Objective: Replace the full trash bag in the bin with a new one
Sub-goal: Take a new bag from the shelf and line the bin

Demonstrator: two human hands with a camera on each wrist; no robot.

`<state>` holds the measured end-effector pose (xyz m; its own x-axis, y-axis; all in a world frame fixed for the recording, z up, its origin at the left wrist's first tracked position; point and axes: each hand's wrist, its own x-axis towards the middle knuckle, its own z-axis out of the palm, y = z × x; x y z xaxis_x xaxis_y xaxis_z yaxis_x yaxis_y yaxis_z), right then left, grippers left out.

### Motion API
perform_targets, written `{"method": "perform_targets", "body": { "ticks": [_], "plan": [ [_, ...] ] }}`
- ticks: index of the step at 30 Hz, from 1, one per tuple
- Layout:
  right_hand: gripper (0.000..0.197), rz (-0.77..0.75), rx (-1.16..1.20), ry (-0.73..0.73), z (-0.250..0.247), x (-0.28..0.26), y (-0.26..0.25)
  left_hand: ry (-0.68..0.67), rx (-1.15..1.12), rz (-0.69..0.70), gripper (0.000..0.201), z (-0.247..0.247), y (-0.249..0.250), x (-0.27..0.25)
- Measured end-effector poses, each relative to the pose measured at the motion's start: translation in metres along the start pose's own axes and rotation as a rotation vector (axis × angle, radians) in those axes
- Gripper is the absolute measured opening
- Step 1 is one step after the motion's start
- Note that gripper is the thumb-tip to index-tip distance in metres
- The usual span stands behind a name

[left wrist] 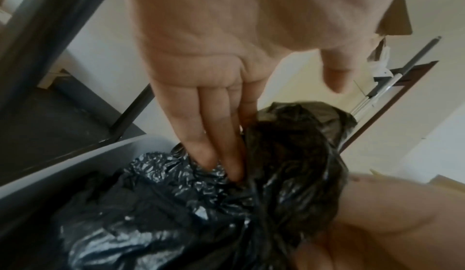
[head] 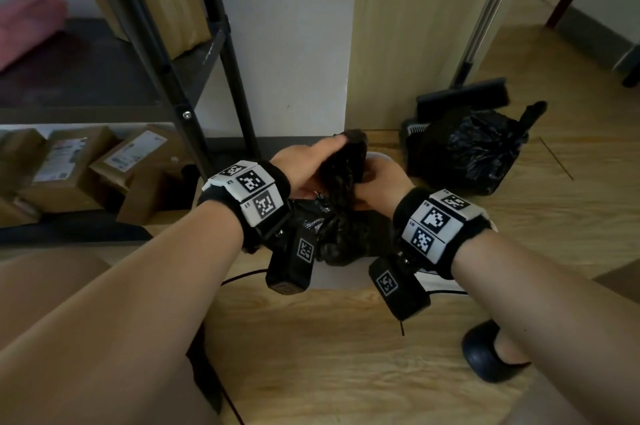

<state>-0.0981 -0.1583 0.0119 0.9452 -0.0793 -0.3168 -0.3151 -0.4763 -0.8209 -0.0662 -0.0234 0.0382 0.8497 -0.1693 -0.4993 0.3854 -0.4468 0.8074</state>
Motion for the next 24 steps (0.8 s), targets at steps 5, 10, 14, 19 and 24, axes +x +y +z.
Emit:
{"method": "perform_targets", "body": {
  "ticks": [5,10,14,19,24],
  "plan": [
    [0.028,-0.011,-0.015,0.068,-0.003,0.000,0.000,0.059,0.303,0.099,0.020,-0.002,-0.013,0.005],
    [0.019,-0.014,0.062,0.149,-0.015,0.001,0.000,0.235,0.609,0.136,0.030,-0.013,-0.019,0.005],
    [0.009,0.056,0.612,0.024,-0.013,-0.003,-0.009,0.179,0.570,0.190,0.065,-0.011,-0.019,-0.001],
    [0.012,-0.087,0.748,-0.103,-0.008,-0.011,-0.021,-0.033,0.491,0.234,0.070,0.000,-0.012,-0.022],
    [0.012,-0.165,0.699,-0.201,-0.008,-0.016,-0.026,0.077,0.422,0.150,0.048,-0.001,-0.023,-0.022]
  ]
}}
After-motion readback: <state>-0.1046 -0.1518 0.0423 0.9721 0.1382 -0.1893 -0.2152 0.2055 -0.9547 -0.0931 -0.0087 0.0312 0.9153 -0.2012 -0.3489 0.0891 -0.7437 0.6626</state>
